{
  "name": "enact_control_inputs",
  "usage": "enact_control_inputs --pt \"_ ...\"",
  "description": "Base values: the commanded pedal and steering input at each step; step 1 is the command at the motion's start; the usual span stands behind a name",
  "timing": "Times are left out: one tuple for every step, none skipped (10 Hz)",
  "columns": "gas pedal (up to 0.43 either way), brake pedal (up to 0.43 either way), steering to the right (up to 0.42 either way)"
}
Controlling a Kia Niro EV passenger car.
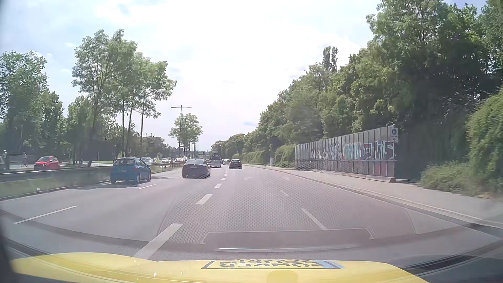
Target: Follow the waypoints while adhering to traffic rules and regulations
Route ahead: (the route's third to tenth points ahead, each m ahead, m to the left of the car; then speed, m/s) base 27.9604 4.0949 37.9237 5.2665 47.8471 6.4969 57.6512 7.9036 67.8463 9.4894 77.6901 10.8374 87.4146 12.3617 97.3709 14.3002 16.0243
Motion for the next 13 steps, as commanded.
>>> enact_control_inputs --pt "0.138 0.000 0.002" --pt "0.138 0.000 0.002" --pt "0.138 0.000 0.002" --pt "0.150 0.000 0.002" --pt "0.150 0.000 0.002" --pt "0.150 0.000 0.002" --pt "0.138 0.000 0.002" --pt "0.130 0.000 0.001" --pt "0.118 0.000 0.000" --pt "0.118 0.000 0.000" --pt "0.098 0.000 -0.001" --pt "0.098 0.000 -0.004" --pt "0.087 0.000 -0.006"
